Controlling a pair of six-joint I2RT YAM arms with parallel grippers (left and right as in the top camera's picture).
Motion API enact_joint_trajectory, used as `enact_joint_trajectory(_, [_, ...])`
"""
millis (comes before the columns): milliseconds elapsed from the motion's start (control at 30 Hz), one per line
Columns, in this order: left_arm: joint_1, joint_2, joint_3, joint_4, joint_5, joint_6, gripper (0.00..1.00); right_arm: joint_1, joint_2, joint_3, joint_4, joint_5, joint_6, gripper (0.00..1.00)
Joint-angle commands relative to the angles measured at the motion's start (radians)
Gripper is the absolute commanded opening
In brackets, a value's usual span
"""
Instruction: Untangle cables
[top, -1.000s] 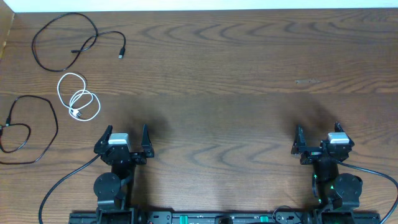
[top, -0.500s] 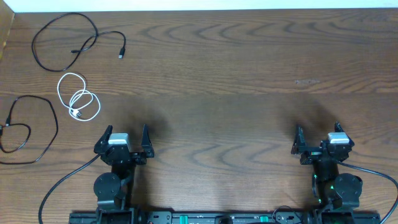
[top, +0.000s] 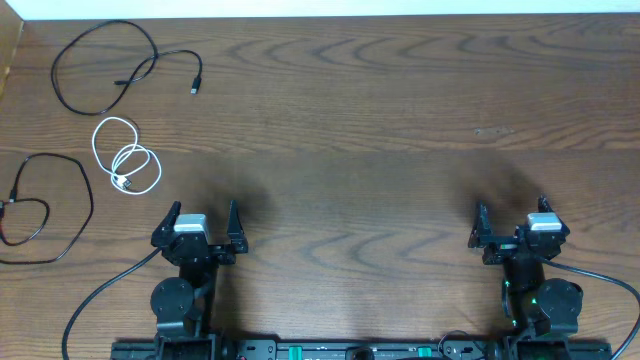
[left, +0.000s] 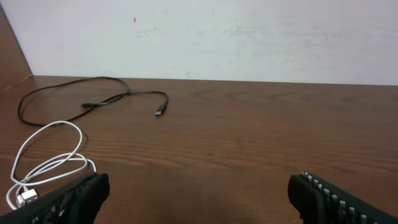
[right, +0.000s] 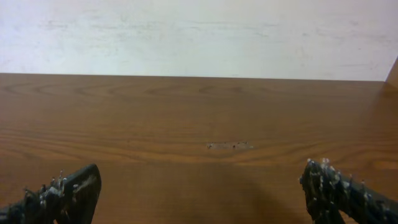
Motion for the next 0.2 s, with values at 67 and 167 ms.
enact_joint_trajectory(67, [-0.004,-0.006,-0.018,-0.036,0.003,-0.009,0.98,-0.008,-0.006,-0.002,-0.005,0.008,0.010,0.99])
enact_joint_trajectory(167, [-0.004,-0.006,-0.018,-0.036,0.003,-0.009,0.98,-0.008,-0.006,-0.002,-0.005,0.008,0.010,0.99])
